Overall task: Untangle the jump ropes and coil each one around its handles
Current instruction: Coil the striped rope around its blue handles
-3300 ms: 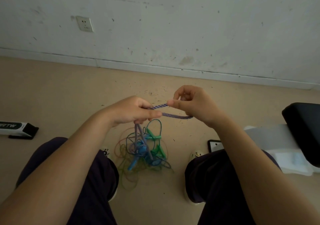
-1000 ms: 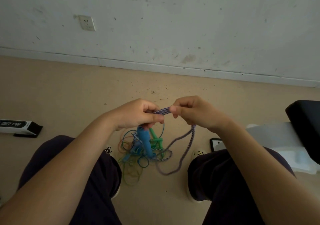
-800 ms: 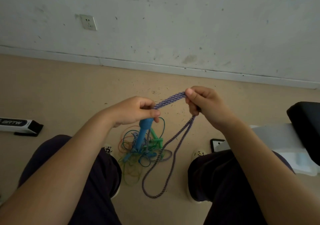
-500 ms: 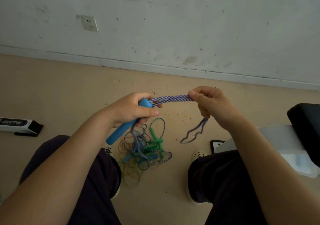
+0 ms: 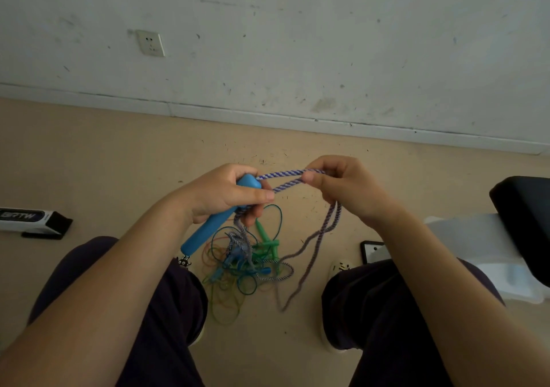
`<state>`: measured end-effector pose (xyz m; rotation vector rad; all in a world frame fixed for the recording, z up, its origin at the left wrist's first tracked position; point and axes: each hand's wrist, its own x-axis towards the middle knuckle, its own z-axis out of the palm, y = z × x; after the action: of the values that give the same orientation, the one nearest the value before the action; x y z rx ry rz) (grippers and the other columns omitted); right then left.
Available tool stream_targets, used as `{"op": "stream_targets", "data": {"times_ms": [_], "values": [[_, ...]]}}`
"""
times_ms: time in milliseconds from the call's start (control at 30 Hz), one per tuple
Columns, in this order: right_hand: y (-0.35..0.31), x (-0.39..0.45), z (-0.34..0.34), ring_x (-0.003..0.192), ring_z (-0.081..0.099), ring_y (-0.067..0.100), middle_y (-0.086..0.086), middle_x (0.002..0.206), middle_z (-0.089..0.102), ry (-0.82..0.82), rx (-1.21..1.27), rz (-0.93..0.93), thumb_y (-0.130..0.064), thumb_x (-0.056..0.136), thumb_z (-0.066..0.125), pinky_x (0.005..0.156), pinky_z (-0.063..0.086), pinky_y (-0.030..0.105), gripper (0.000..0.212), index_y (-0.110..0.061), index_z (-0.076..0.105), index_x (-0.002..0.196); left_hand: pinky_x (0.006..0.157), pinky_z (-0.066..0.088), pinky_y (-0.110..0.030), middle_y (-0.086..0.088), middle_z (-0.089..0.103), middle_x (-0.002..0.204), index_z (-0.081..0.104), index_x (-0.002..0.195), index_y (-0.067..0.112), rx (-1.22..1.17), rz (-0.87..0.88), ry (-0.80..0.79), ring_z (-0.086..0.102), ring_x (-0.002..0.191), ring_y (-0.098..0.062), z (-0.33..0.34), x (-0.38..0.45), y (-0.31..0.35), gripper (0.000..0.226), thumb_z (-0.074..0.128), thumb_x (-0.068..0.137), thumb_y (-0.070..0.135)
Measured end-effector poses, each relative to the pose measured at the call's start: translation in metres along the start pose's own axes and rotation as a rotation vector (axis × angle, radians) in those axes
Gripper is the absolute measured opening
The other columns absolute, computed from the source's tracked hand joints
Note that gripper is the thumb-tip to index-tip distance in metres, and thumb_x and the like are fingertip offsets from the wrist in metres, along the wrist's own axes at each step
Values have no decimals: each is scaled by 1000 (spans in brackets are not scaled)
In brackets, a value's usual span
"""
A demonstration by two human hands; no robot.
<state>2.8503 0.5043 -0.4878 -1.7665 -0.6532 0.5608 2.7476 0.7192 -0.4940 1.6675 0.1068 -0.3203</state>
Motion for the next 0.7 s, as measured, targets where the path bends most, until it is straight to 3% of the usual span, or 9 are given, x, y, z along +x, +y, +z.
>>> {"op": "stream_targets", "data": {"times_ms": [100,200,333,467,567,700], "values": [[6,3,-3,67,58,20,2,74,62,99,49,-79,-20,82,76,66,50,37,16,-14,63,89,52,46,-32,-8,63,66,59,89,6,-26,31,44,54,52,-23,-6,-1,0,23,71,81,25],[4,1,-4,94,62,25,4,96,65,161,13,-170,-14,82,77,83,53,37,14,-15,65,89,48,47,-30,-9,61,66,58,86,5,-80,74,47,51,48,-22,-4,-1,0,21,69,83,22],[-1,-3,10,90,66,20,4,94,71,21,-63,-179,-15,80,78,88,54,36,11,-11,72,88,46,46,-27,-9,61,65,59,86,5,-130,81,-3,51,47,-21,7,3,-1,18,69,83,19],[-2,-3,23,74,67,15,4,80,70,-106,14,-79,-12,79,78,74,54,28,15,-13,69,91,49,47,-29,-8,62,67,62,86,7,-137,90,-33,54,49,-19,8,5,-2,13,67,84,19],[-4,-3,24,54,47,11,-4,60,55,-91,-60,-45,-19,79,79,55,39,22,15,-16,69,90,52,46,-30,-8,63,70,63,86,8,-118,86,-40,54,52,-20,6,5,-3,12,69,85,18],[-6,-5,20,49,29,11,-7,50,42,-18,-112,-60,-27,79,79,48,24,22,10,-20,72,82,55,49,-26,-6,64,69,64,88,7,-50,59,12,54,54,-18,-4,-1,3,17,71,81,20]]}}
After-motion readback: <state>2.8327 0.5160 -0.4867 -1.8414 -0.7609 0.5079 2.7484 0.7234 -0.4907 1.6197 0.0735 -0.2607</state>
